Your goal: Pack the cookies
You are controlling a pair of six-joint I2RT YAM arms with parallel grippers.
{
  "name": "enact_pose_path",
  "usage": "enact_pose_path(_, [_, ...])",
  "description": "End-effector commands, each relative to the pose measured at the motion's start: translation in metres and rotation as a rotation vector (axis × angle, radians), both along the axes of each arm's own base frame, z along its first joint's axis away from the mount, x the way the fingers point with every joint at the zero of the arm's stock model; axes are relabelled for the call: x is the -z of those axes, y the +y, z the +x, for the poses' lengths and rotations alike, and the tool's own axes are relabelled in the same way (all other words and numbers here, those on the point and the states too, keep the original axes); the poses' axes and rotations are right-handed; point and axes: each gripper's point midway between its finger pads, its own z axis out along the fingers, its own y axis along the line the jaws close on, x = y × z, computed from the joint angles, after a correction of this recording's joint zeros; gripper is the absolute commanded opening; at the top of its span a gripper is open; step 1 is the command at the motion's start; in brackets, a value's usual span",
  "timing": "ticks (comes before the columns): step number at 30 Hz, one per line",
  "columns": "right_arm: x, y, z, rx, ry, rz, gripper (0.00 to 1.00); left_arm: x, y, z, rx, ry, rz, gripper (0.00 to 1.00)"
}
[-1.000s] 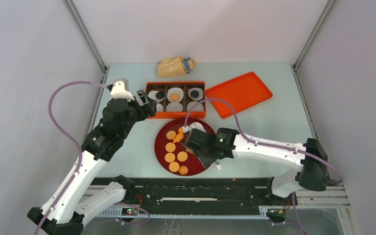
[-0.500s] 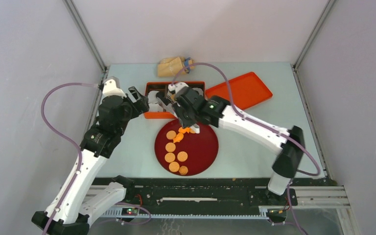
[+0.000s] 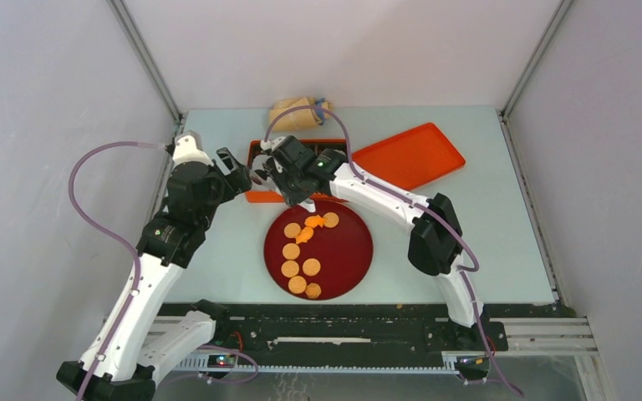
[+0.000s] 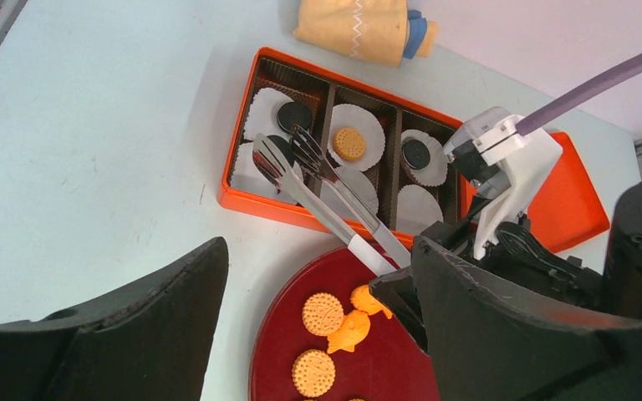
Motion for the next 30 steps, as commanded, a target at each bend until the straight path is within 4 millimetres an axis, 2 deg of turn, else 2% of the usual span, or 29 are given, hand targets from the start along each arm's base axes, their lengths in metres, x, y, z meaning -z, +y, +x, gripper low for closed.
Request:
enact_pose_path(1, [-0.019,0.008,0.009,-0.023,-0.032,0.060,0.16,-0.011,0.003,0.001,-0.003,-0.029,-0.001,0.85])
enact_pose_path(3, [-0.014,0.007,0.010,-0.017,-0.030,0.054,0.18,-0.011,0.003,0.001,-0.002,-0.030,0.001,0.85])
enact_pose_path(6, [-0.015,0.006,0.014,-0.002,-0.048,0.048,0.38,-0.011,0.002,0.001,0.009,-0.029,0.002,0.86])
enact_pose_path(8, [-0.017,0.006,0.016,-0.004,-0.058,0.053,0.46,-0.011,0.001,0.001,0.017,-0.031,0.000,0.86])
enact_pose_path(15, [-0.015,0.006,0.016,-0.006,-0.051,0.043,0.53,-0.014,0.001,-0.004,0.026,-0.045,-0.001,0.86])
enact_pose_path(18, [-0.015,0.005,0.016,-0.001,-0.051,0.041,0.51,-0.015,0.001,-0.005,0.028,-0.047,0.000,0.86])
enact_pose_path(20, [-0.021,0.003,0.017,0.012,-0.062,0.049,0.47,-0.015,0.000,-0.004,0.036,-0.048,-0.002,0.86])
enact_pose_path(22, [-0.036,-0.003,0.014,0.023,-0.084,0.066,0.39,-0.017,-0.002,-0.004,0.044,-0.049,-0.004,0.86])
enact_pose_path(25, [-0.061,-0.019,0.007,0.038,-0.135,0.098,0.39,-0.019,-0.004,-0.004,0.054,-0.055,-0.009,0.86])
enact_pose_path(27, [-0.077,-0.034,-0.004,0.046,-0.145,0.110,0.40,-0.020,-0.004,-0.005,0.055,-0.059,-0.016,0.86])
enact_pose_path(30, [-0.084,-0.060,-0.028,0.069,-0.143,0.095,0.40,-0.019,-0.008,-0.004,0.070,-0.058,-0.029,0.86])
